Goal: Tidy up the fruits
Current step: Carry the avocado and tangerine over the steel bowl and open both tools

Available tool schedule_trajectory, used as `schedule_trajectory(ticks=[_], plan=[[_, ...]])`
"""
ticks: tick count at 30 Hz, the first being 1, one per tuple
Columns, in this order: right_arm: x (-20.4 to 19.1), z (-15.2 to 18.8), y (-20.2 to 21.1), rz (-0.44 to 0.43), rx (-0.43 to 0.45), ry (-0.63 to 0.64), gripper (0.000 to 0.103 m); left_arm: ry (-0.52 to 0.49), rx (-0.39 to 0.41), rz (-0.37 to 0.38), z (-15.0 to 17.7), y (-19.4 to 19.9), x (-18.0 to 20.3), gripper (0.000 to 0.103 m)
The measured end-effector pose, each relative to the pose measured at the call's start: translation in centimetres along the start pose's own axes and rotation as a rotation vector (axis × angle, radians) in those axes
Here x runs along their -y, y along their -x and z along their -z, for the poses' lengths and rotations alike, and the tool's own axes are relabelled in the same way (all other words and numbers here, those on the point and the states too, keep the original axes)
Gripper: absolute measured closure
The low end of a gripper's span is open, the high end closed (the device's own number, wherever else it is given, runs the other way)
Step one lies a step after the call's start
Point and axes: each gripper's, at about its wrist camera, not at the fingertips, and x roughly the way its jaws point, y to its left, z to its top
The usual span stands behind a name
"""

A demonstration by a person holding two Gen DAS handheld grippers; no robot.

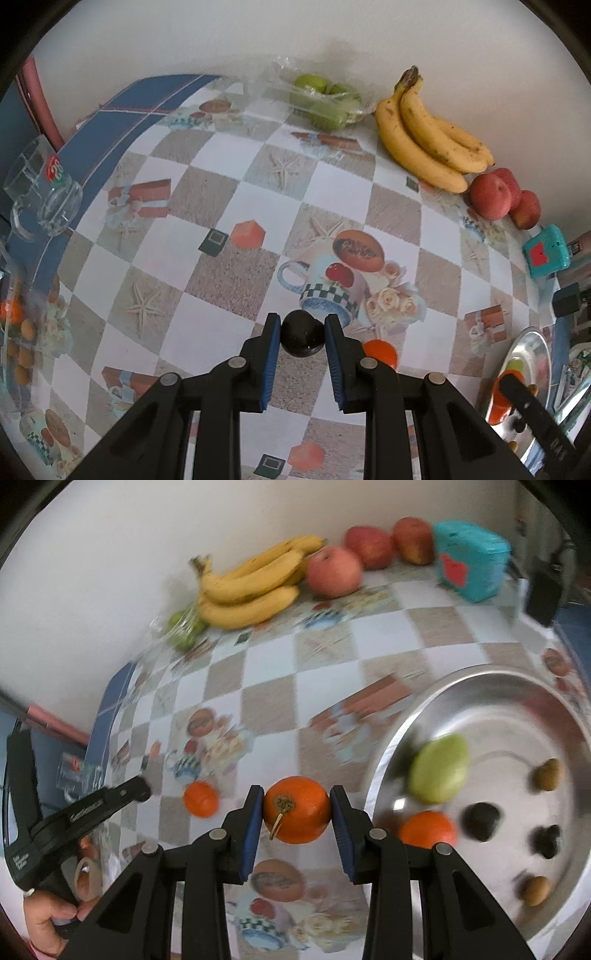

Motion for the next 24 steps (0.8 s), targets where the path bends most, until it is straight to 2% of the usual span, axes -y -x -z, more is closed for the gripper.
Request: schedule_trajectory(ticks=[4, 7, 15, 20, 24], plan=[[3.2, -0.8, 1.5, 0.049, 0.037, -0.084, 0.065, -0.030, 0.023, 0.020, 0.0, 1.0, 1.3, 0.077], [5.7, -1.0, 2.4, 0.118, 0.054, -0.148, 0.065, -0.066, 0.032, 0.036, 0.3, 1.7, 2.9, 0.077], [11.5, -0.7, 4.9, 0.233, 0.087, -0.309, 0.065, -0.241, 0.027, 0.102, 2.5, 2.7, 9.5, 0.077], [12.6, -0.3, 6.3, 0.275, 0.110, -0.341, 0.065, -0.397, 0.022, 0.091, 5.1, 2.9, 14.4, 0.077], [12.6, -0.1, 6.4, 0.271, 0.105, -0.339, 0.065, -0.491, -0.008, 0.145, 7.3, 2.9, 17.5, 0.077]])
